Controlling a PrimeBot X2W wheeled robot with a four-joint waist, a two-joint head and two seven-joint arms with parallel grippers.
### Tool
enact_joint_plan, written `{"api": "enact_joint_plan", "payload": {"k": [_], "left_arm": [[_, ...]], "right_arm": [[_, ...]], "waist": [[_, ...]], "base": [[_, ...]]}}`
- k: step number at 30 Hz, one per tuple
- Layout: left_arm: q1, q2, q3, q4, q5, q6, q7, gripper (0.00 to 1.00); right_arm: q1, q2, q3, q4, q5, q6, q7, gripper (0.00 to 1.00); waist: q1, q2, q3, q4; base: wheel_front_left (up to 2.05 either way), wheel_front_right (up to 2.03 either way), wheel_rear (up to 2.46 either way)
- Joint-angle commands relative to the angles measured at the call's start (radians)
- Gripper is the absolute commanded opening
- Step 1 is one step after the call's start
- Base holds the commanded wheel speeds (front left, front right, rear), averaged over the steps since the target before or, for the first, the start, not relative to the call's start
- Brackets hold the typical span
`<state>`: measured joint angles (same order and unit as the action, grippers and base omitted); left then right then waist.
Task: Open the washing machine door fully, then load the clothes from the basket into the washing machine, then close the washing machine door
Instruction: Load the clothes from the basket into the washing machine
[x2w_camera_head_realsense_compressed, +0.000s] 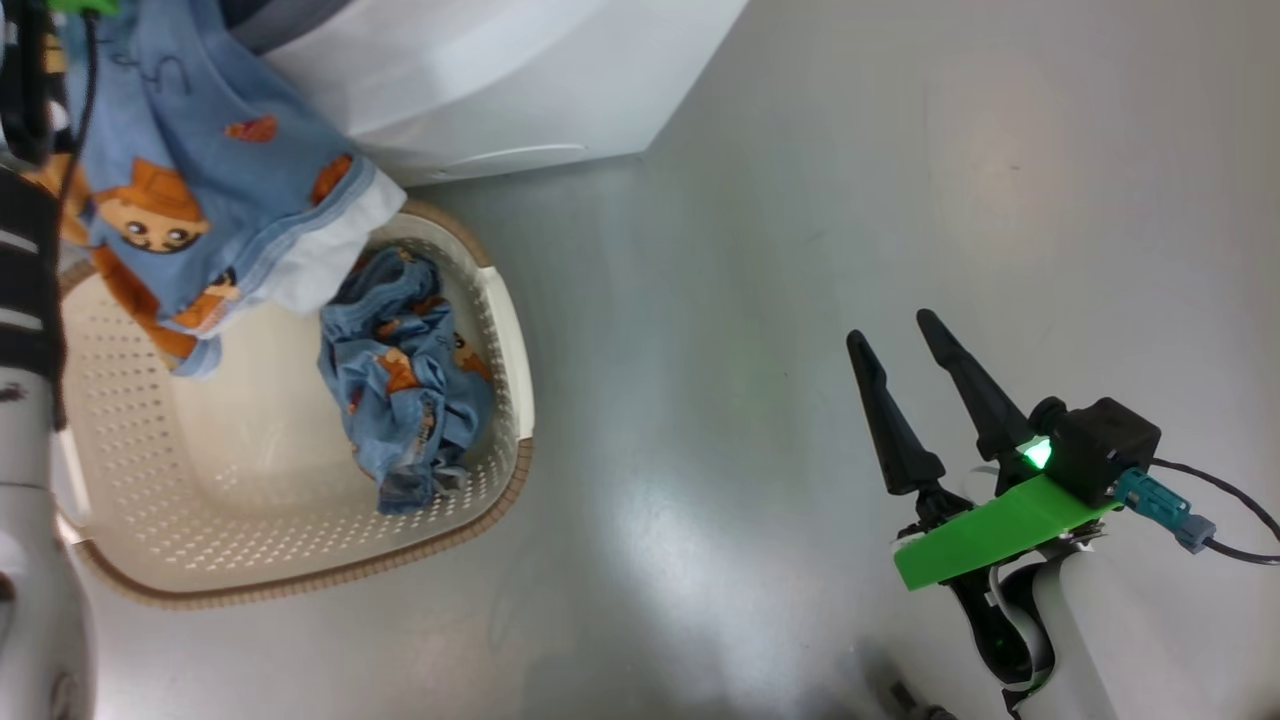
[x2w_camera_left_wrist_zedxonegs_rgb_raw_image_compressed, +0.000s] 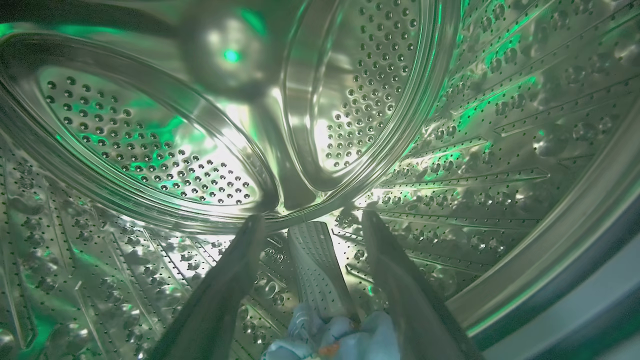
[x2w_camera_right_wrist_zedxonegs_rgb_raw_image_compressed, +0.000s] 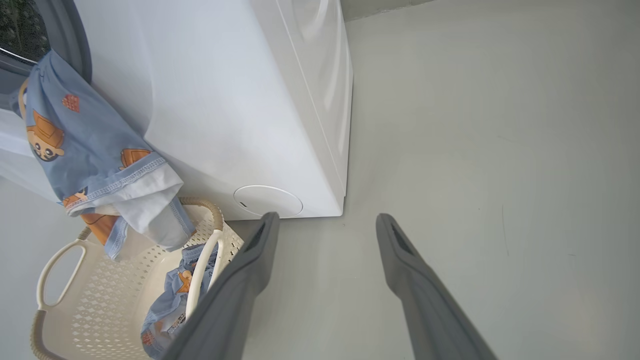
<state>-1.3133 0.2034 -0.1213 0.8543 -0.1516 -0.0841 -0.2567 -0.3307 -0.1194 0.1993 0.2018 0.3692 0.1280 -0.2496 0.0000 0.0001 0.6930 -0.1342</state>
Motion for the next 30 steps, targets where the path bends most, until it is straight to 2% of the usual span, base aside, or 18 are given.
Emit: {"api": "enact_joint_plan", "payload": {"k": [1,10,18,30], "left_arm": [[0.025,0.033,0.016,-0.033,-0.011,-0.003,-0.005,1.00],[0.172,0.013,0.038,-0.152,-0.028,-0.017,-0.005,1.00],[0.362,-0.006,0.079,-0.322,-0.043,-0.022,-0.005,1.00],[0.666,-0.037,0.166,-0.558,-0.054,-0.006,-0.005,1.00]], "right_arm": [[0.021,-0.003,0.015,-0.021,-0.010,0.003,-0.012,1.00],[0.030,-0.009,0.006,-0.025,-0.023,0.003,-0.012,1.00],[0.040,-0.013,0.000,-0.031,-0.024,0.003,-0.012,1.00],[0.041,-0.010,0.009,-0.036,-0.023,0.003,-0.012,1.00]], "waist": [[0.0000,-0.0001,-0.018,0.019],[0.0000,-0.0001,-0.069,0.059],[0.0000,-0.0001,-0.094,0.084],[0.0000,-0.0001,-0.108,0.088]], "base": [[0.00,0.00,0.00],[0.00,0.00,0.00],[0.00,0.00,0.00],[0.00,0.00,0.00]]}}
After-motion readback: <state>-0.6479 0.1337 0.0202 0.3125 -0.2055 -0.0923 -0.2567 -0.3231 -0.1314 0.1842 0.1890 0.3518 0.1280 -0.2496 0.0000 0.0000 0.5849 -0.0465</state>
